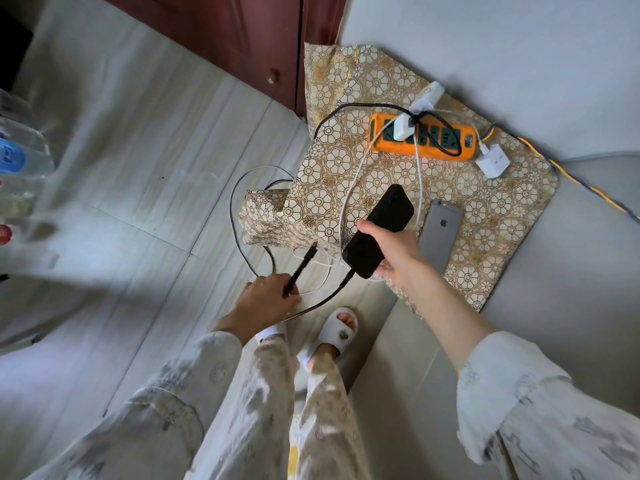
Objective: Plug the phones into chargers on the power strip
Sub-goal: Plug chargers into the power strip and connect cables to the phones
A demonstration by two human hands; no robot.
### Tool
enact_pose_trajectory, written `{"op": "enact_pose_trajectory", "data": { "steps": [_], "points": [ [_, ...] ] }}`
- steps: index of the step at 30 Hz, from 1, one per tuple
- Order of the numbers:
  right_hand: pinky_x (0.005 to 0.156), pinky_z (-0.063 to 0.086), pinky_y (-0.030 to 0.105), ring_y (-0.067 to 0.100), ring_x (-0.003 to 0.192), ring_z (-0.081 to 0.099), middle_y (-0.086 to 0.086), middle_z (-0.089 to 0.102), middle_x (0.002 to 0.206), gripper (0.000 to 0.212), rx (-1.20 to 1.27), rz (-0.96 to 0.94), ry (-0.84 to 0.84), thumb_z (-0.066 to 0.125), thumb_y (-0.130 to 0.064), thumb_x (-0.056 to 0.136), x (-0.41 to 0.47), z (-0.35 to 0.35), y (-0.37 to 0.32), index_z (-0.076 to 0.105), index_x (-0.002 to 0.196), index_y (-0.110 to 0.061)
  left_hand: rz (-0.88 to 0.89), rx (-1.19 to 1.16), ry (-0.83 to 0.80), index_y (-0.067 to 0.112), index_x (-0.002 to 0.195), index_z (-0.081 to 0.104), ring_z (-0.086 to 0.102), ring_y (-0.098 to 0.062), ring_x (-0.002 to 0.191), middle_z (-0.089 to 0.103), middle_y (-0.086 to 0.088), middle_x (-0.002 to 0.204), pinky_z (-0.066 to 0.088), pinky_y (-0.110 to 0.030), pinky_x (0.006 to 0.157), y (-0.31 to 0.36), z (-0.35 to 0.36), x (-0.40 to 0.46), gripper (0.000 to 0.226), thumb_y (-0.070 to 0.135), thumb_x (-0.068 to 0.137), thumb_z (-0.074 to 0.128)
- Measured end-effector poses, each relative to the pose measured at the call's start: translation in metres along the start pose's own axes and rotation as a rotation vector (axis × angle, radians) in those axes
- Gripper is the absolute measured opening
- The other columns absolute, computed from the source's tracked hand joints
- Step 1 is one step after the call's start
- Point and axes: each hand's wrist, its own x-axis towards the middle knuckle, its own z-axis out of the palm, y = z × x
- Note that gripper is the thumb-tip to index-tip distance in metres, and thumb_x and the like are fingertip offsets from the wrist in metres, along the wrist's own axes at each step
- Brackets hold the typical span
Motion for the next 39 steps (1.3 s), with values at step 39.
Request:
{"op": "enact_pose_trajectory", "data": {
  "steps": [39],
  "points": [
    [0.076,0.043,0.027,0.023,0.092,0.060,0.007,0.066,0.108,0.037,-0.735,-0.670,0.321,0.054,-0.041,0.087,0.078,-0.022,-0.121,0.060,0.110,-0.013,-0.045,-0.380,0.376,0.007,0.116,0.055,0.056,-0.040,0.101,0.063,-0.021,0.106,0.046,-0.038,0.082,0.049,-0.030,0.094,0.027,0.014,0.092,0.044]
  ]
}}
